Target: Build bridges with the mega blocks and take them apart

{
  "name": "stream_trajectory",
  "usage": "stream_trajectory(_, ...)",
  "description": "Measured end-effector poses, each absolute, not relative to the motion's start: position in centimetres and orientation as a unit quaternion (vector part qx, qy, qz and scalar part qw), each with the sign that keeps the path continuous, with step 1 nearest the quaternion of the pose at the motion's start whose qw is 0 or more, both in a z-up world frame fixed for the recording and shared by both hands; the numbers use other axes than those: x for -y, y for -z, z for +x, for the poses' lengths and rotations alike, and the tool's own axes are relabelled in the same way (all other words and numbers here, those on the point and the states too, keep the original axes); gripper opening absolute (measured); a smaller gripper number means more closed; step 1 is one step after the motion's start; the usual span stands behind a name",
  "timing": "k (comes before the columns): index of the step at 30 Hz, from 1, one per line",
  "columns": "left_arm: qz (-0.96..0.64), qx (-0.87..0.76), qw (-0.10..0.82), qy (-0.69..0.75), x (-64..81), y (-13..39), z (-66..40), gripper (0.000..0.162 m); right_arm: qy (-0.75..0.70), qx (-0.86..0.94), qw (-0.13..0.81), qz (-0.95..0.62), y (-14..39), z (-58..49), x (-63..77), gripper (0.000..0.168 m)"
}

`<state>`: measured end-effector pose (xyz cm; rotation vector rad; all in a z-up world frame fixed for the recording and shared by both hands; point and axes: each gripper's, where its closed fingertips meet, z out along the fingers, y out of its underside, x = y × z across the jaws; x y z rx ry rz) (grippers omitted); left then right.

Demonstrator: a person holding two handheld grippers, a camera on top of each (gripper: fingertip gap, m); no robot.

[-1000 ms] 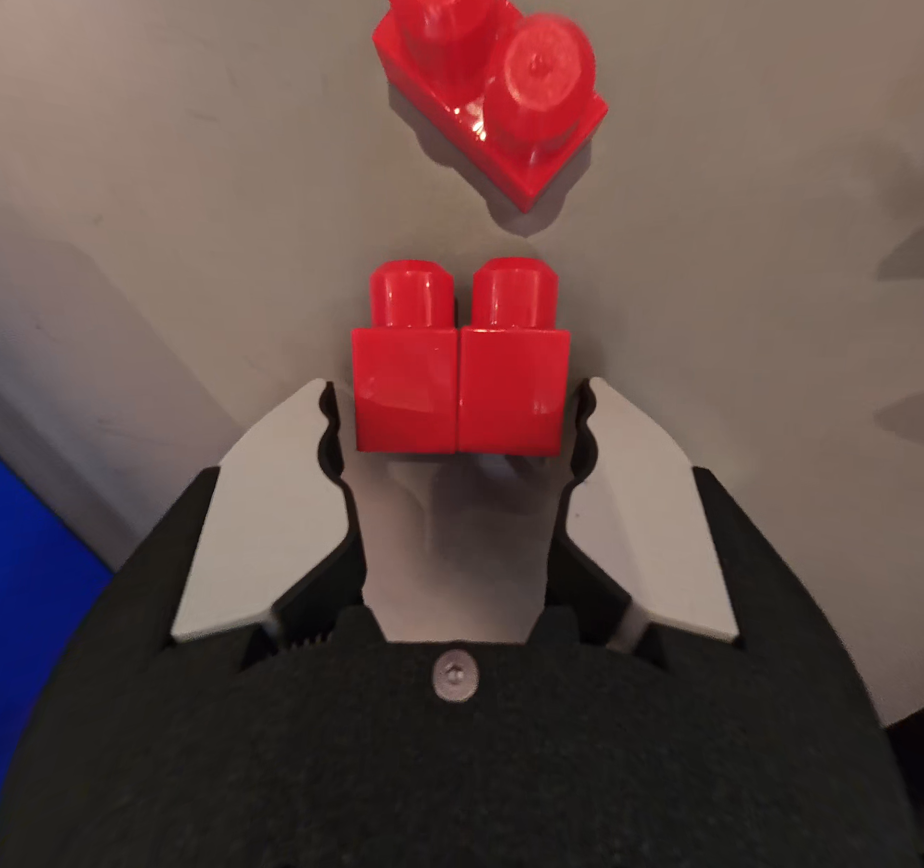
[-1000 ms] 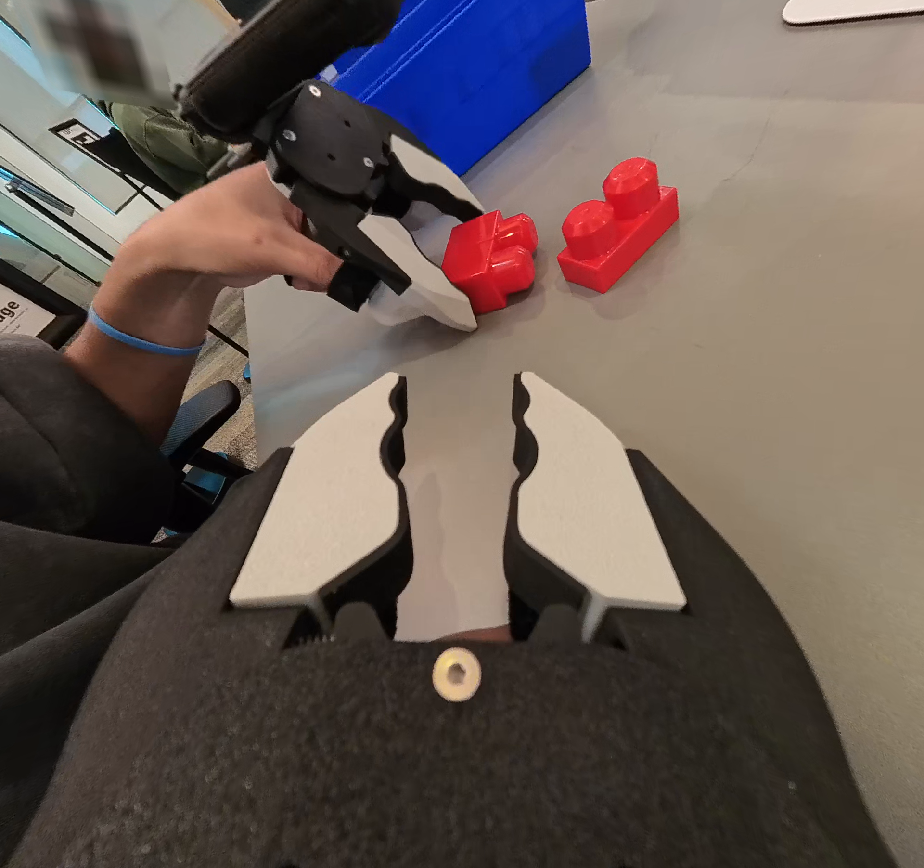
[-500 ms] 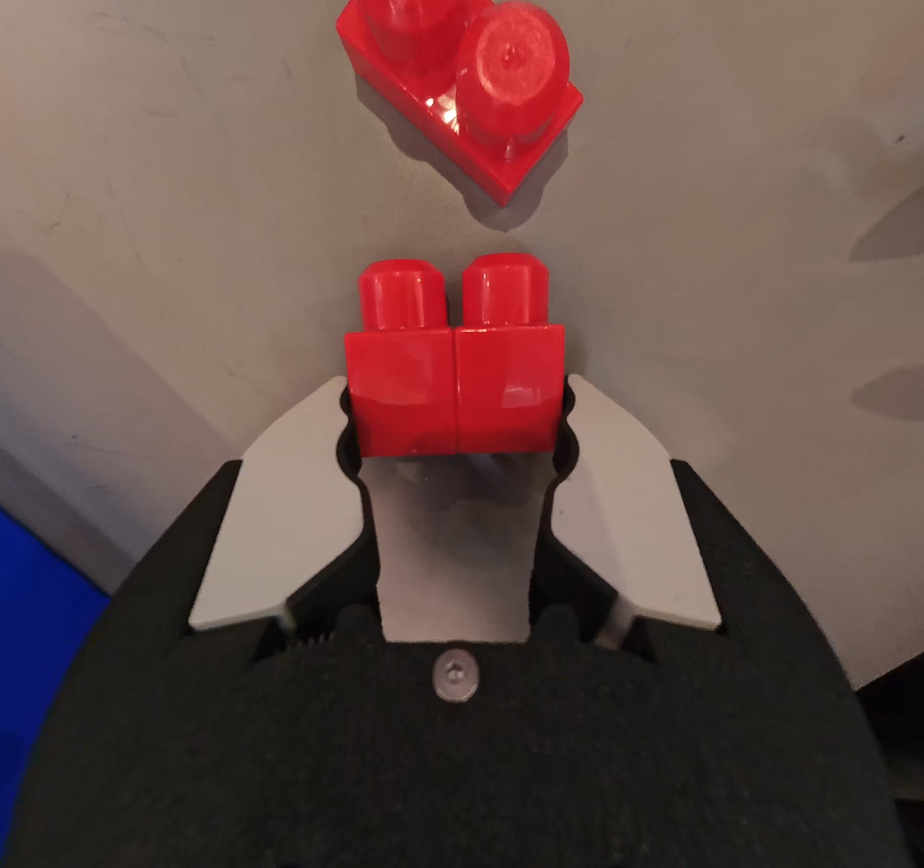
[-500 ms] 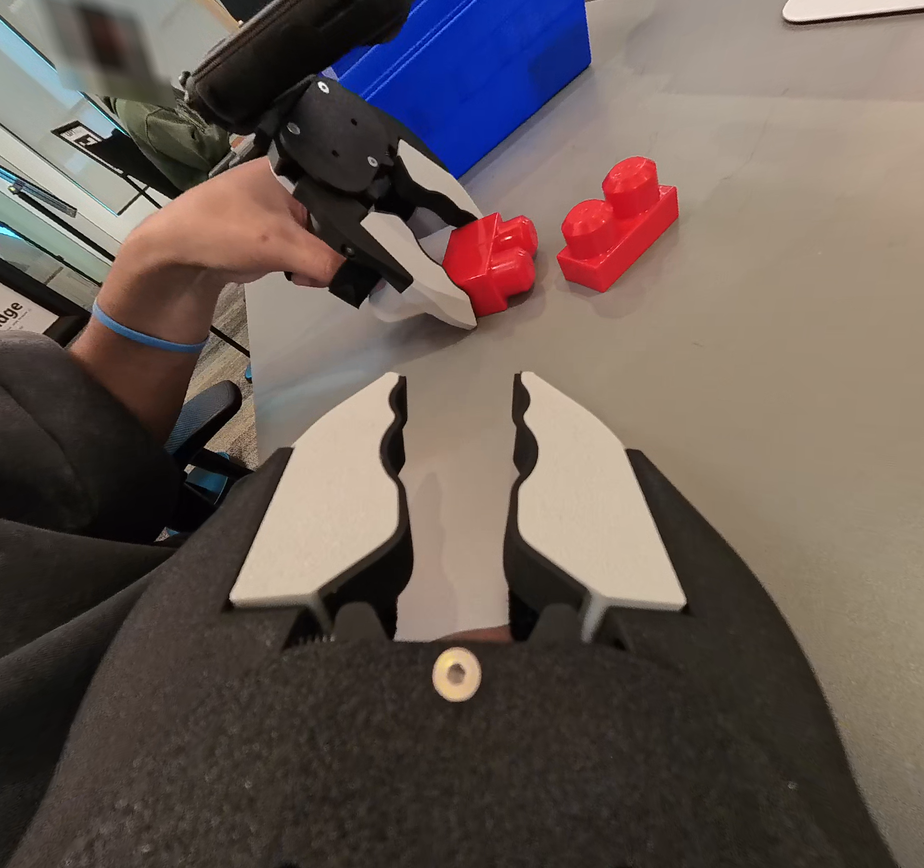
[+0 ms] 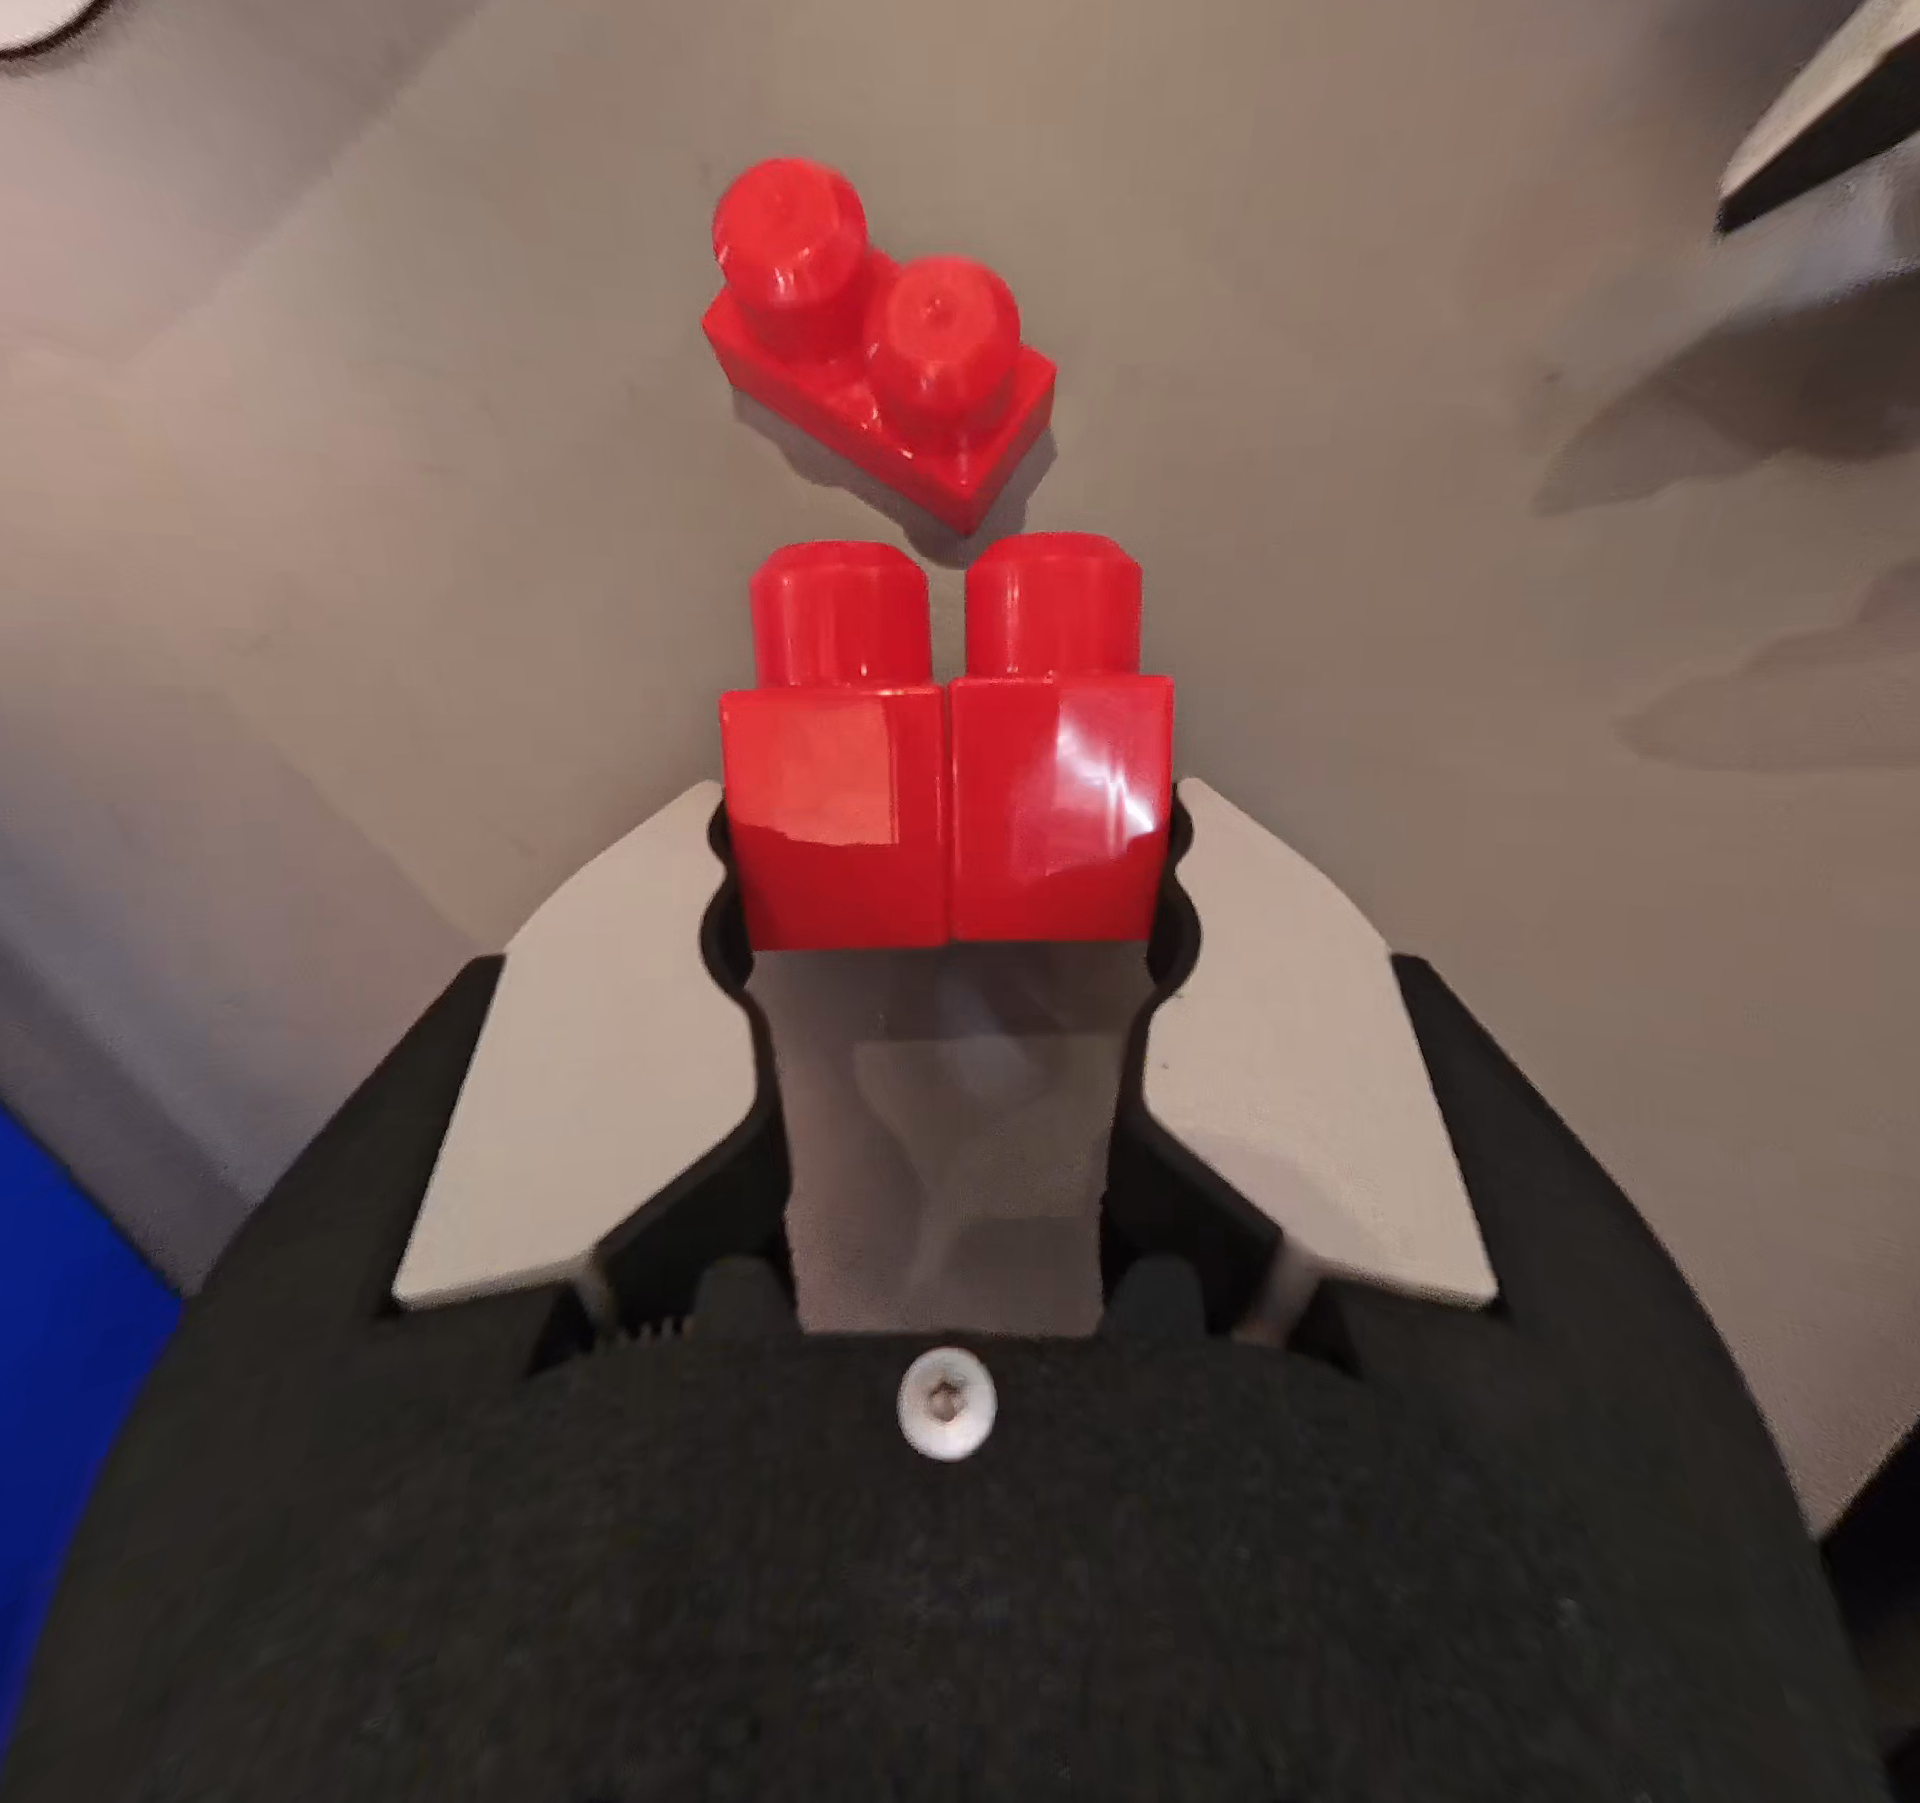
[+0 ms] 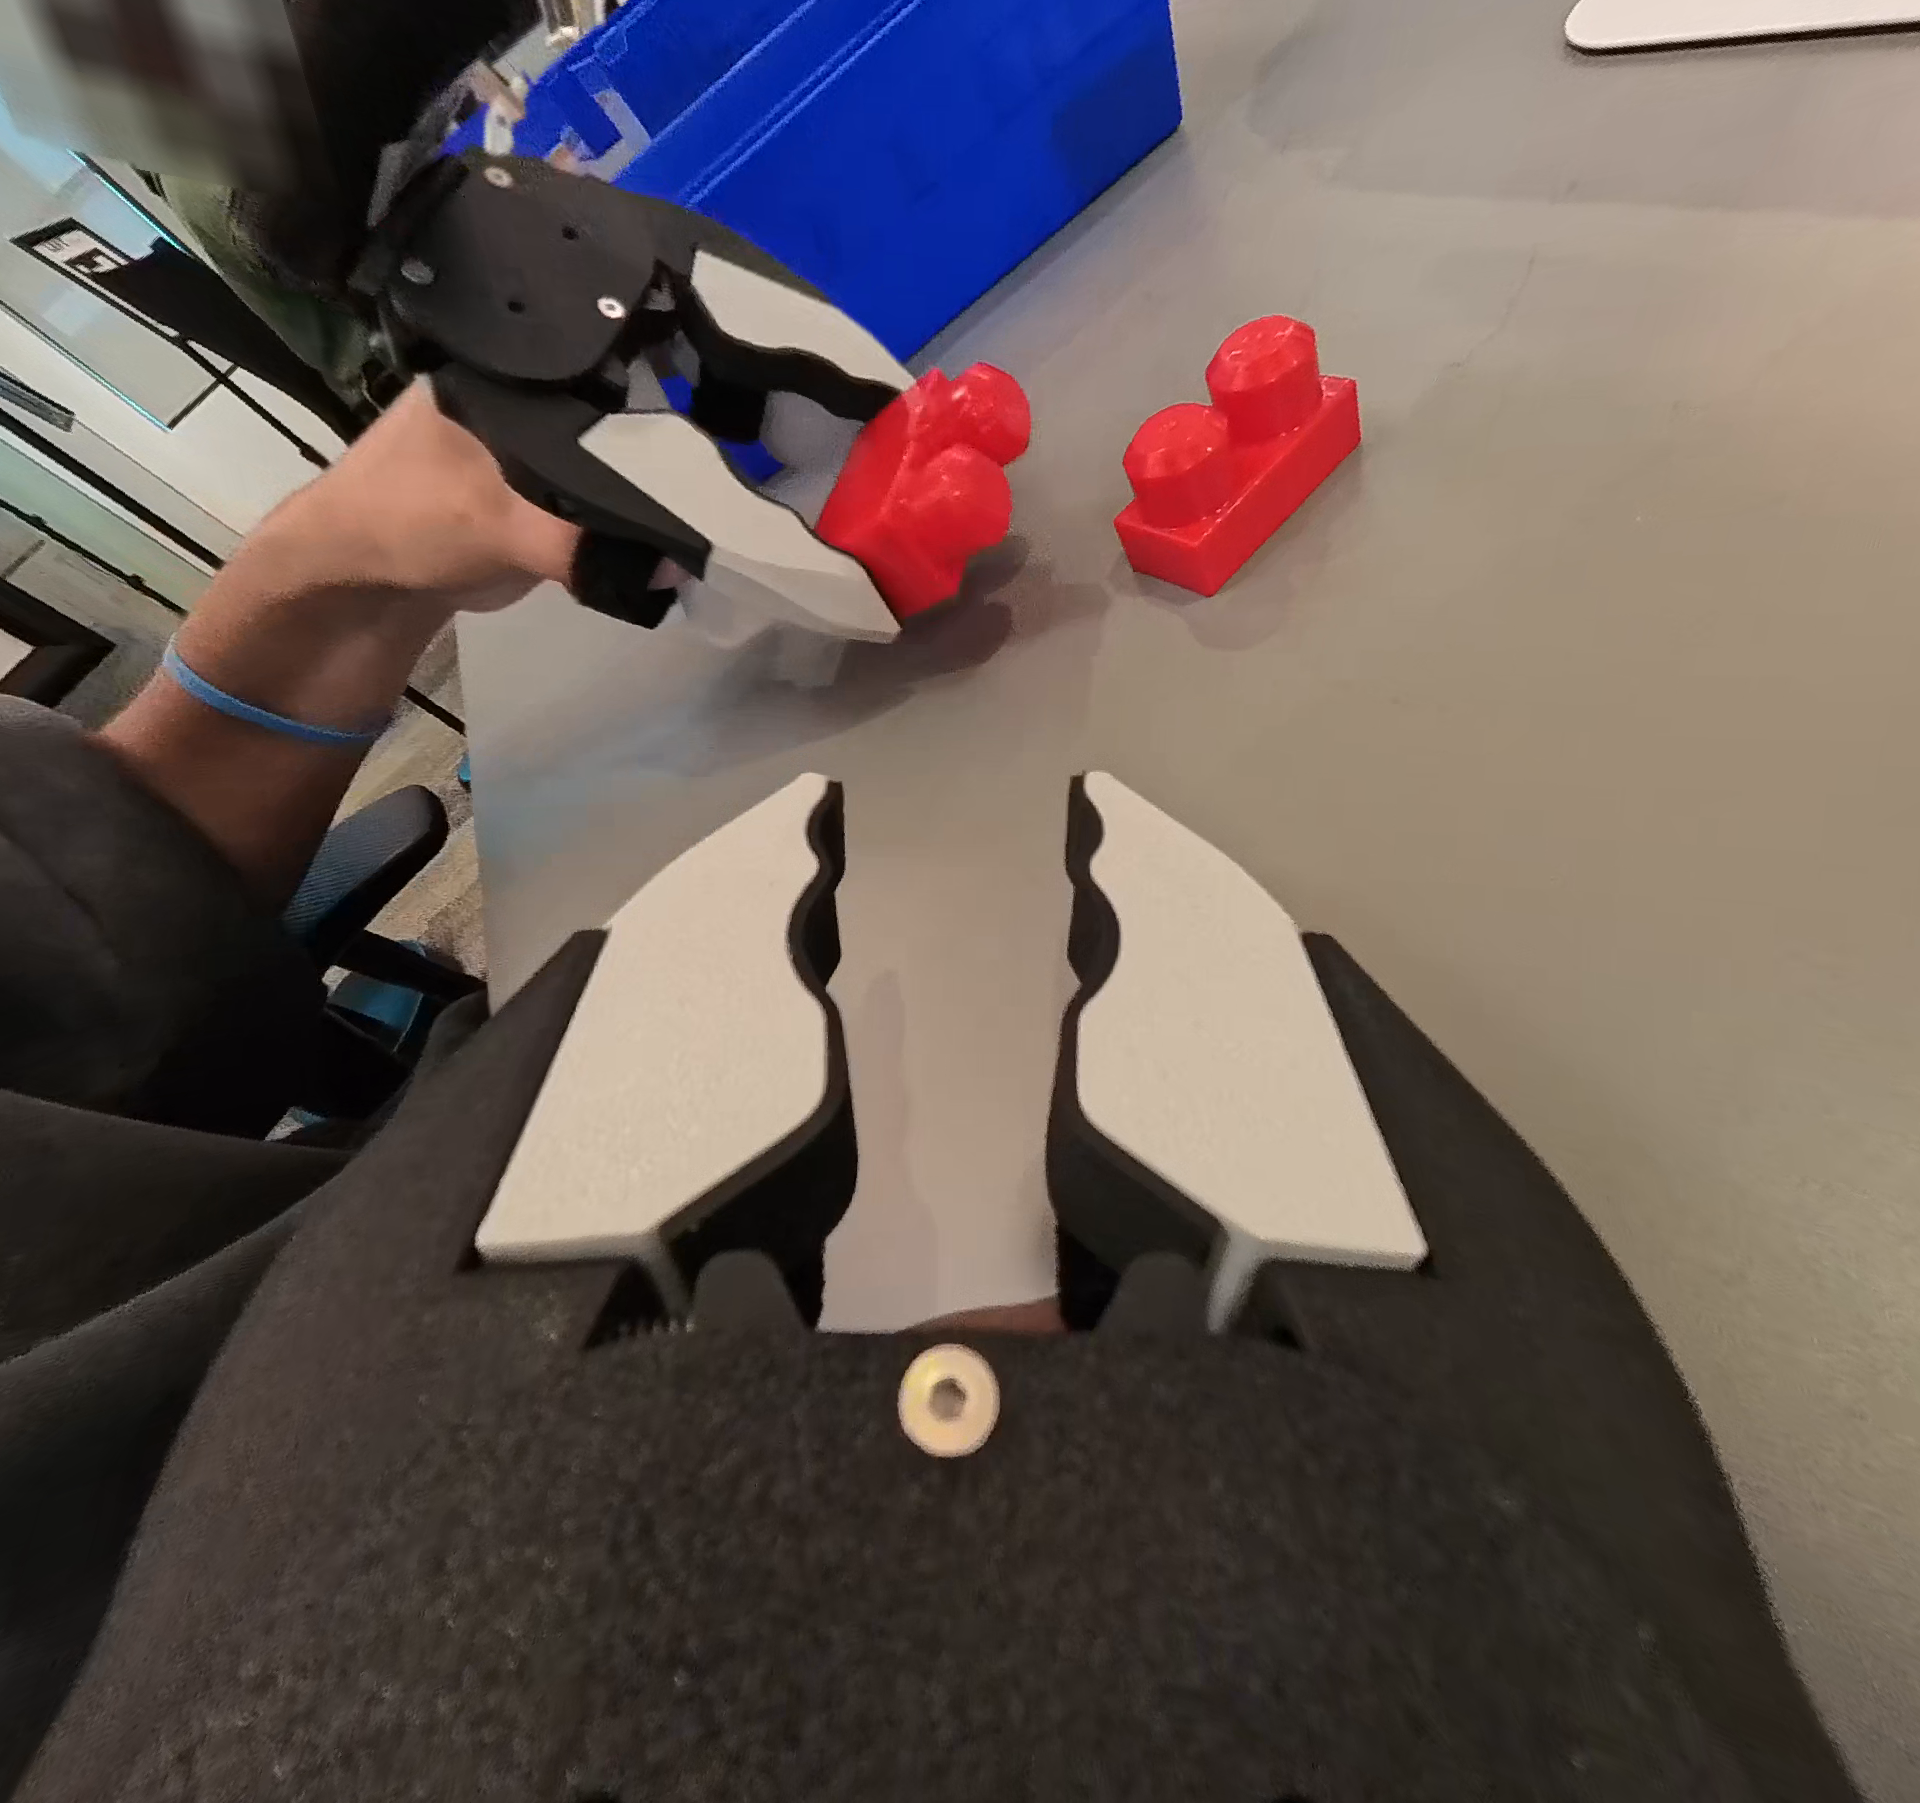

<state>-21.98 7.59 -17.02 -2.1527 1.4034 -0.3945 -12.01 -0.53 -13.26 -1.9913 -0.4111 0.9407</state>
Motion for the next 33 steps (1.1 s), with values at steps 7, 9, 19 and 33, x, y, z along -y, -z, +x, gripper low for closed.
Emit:
stream_trajectory(7,-0.764,-0.482,0.321,0.285,-6.2,14.3,-23.0,0.074,-0.297,0.204,0.428,-0.828,13.3,-12.1,0.2,0.046)
stream_trajectory(9,-0.755,-0.476,0.321,0.318,-5.3,13.6,-23.6,0.074,-0.239,0.236,0.432,-0.837,12.5,-11.7,-0.6,0.049)
stream_trajectory(19,-0.734,-0.481,0.326,0.352,-3.0,13.4,-25.3,0.075,-0.056,0.54,0.246,-0.803,12.6,-15.6,-9.6,0.069)
stream_trajectory(33,-0.729,-0.485,0.314,0.368,-2.7,13.5,-26.4,0.075,-0.027,0.636,0.107,-0.764,19.1,-15.5,-12.8,0.072)
